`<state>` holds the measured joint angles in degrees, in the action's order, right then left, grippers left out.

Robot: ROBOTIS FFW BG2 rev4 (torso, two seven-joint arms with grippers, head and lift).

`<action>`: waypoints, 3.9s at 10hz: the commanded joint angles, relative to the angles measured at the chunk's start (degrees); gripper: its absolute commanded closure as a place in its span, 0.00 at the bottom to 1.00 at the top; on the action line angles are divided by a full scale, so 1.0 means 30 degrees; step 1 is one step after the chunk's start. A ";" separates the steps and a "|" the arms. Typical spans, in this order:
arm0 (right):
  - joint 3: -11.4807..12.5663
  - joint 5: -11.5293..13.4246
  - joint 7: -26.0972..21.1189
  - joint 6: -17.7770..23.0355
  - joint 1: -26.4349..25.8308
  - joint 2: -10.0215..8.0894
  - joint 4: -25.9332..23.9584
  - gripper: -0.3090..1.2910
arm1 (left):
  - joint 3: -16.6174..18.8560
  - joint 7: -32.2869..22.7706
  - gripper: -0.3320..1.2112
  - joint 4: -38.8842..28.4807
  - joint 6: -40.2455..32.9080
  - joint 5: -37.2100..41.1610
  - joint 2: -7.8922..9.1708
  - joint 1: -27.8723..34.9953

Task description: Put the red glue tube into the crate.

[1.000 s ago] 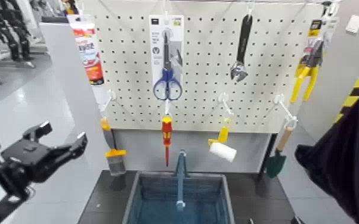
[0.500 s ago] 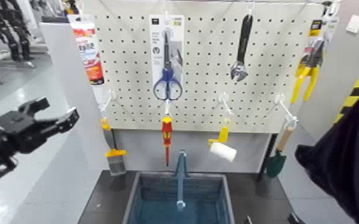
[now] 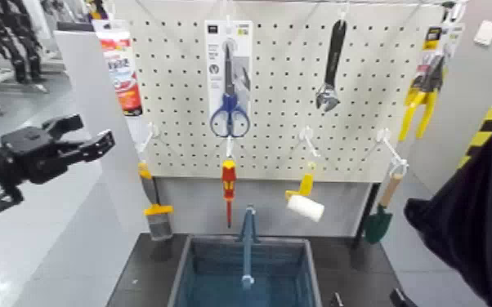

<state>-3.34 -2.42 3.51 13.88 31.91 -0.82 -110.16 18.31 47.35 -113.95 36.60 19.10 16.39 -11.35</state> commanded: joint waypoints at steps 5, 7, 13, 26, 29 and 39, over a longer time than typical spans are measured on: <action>-0.0030 -0.0248 0.0267 0.0120 -0.0412 -0.0018 0.0362 0.26 | -0.1620 0.2029 0.36 0.2387 0.0221 -0.0215 0.1391 -0.3190; -0.0030 -0.0365 0.0414 -0.0027 -0.0471 0.0011 0.0421 0.26 | -0.2176 0.2410 0.37 0.3354 0.0016 -0.0127 0.1830 -0.4069; -0.0059 -0.0482 0.0648 -0.0144 -0.0617 0.0011 0.0509 0.26 | -0.4257 0.4608 0.41 0.6635 -0.0775 0.0078 0.2241 -0.6911; -0.0089 -0.0541 0.0765 -0.0232 -0.0676 0.0040 0.0567 0.26 | -0.4608 0.5340 0.84 0.6811 -0.0540 0.0664 0.2475 -0.7731; -0.0059 -0.0570 0.0765 -0.0202 -0.0705 0.0040 0.0567 0.26 | -0.4667 0.5311 0.84 0.6811 -0.0570 0.0664 0.2504 -0.7790; -0.0089 -0.0599 0.0765 -0.0261 -0.0705 0.0040 0.0596 0.26 | -0.4608 0.4959 0.97 0.6107 -0.0599 0.0898 0.2563 -0.7965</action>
<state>-3.58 -4.22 5.80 13.12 29.84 -0.71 -108.37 4.50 62.23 -95.01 34.86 21.62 24.07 -35.06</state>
